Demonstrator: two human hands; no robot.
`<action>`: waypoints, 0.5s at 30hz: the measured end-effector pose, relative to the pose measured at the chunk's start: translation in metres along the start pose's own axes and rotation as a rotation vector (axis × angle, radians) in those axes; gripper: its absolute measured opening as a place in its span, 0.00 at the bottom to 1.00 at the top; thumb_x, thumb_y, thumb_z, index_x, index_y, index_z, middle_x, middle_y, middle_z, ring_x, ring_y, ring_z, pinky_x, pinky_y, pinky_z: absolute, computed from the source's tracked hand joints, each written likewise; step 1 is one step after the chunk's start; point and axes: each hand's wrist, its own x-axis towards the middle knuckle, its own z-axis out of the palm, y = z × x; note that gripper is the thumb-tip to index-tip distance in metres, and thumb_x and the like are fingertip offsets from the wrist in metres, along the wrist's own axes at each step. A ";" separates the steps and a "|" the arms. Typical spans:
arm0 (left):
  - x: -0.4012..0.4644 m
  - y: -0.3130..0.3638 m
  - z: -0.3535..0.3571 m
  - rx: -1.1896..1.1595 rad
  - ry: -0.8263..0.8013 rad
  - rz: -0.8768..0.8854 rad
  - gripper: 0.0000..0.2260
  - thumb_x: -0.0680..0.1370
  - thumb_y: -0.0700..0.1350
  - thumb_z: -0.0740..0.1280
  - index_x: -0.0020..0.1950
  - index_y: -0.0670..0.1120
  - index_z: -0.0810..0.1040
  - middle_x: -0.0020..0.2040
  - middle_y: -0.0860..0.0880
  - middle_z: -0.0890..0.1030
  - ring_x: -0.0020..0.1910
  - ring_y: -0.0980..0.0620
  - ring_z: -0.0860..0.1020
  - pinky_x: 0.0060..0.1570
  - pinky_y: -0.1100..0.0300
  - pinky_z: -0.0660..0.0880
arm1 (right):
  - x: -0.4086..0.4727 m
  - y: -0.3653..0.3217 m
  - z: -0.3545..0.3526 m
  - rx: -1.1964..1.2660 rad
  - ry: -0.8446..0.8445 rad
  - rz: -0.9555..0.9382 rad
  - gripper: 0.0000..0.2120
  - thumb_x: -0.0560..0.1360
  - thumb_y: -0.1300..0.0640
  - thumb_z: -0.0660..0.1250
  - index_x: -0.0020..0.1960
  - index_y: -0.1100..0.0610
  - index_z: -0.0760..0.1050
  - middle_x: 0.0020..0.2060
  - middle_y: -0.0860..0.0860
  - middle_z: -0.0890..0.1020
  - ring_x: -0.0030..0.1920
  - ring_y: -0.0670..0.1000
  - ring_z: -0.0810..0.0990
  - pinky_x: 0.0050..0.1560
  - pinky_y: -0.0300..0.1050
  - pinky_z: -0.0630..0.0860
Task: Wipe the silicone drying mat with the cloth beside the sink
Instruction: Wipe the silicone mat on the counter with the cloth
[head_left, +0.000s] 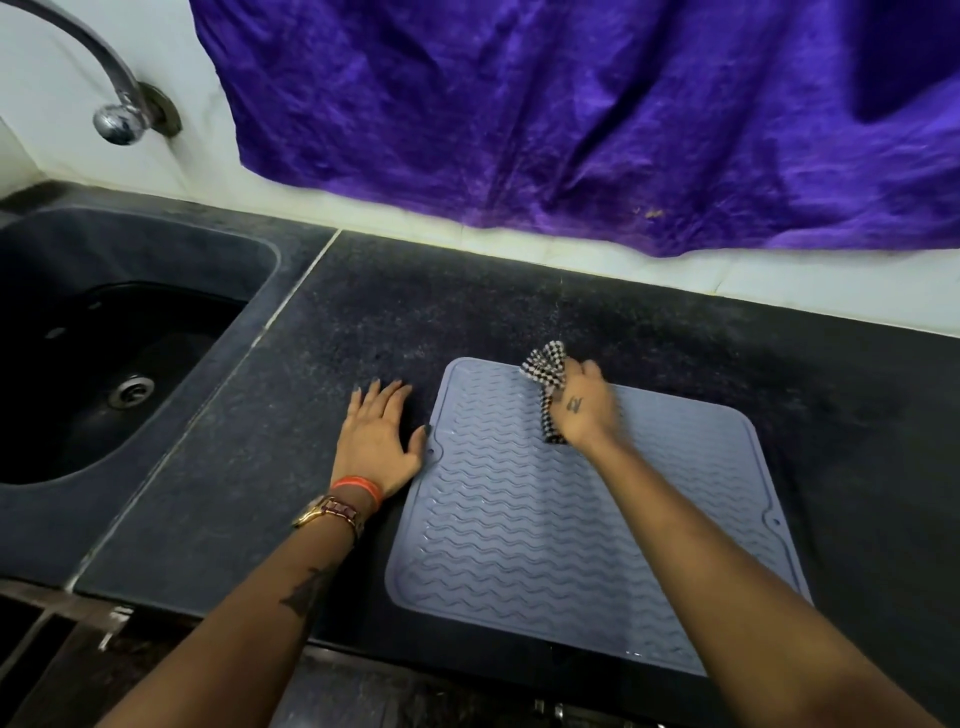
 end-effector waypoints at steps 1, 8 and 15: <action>0.000 0.000 0.000 -0.001 -0.001 -0.002 0.30 0.72 0.57 0.54 0.72 0.45 0.63 0.73 0.45 0.65 0.75 0.45 0.56 0.75 0.52 0.44 | -0.005 -0.005 0.008 -0.032 -0.001 -0.005 0.21 0.77 0.61 0.58 0.69 0.61 0.62 0.63 0.61 0.67 0.59 0.61 0.71 0.59 0.49 0.70; 0.001 -0.001 0.001 -0.012 0.004 -0.001 0.30 0.72 0.57 0.55 0.72 0.45 0.64 0.73 0.45 0.65 0.75 0.45 0.57 0.75 0.52 0.44 | 0.017 -0.024 0.002 0.105 -0.024 -0.061 0.19 0.74 0.60 0.63 0.64 0.60 0.70 0.59 0.60 0.72 0.57 0.62 0.75 0.58 0.50 0.72; 0.001 0.000 0.001 -0.011 0.002 -0.002 0.30 0.72 0.57 0.54 0.72 0.46 0.64 0.73 0.46 0.65 0.75 0.46 0.56 0.75 0.53 0.43 | 0.029 -0.037 0.007 0.109 -0.093 -0.232 0.22 0.72 0.66 0.60 0.65 0.55 0.70 0.60 0.57 0.74 0.58 0.61 0.74 0.58 0.49 0.71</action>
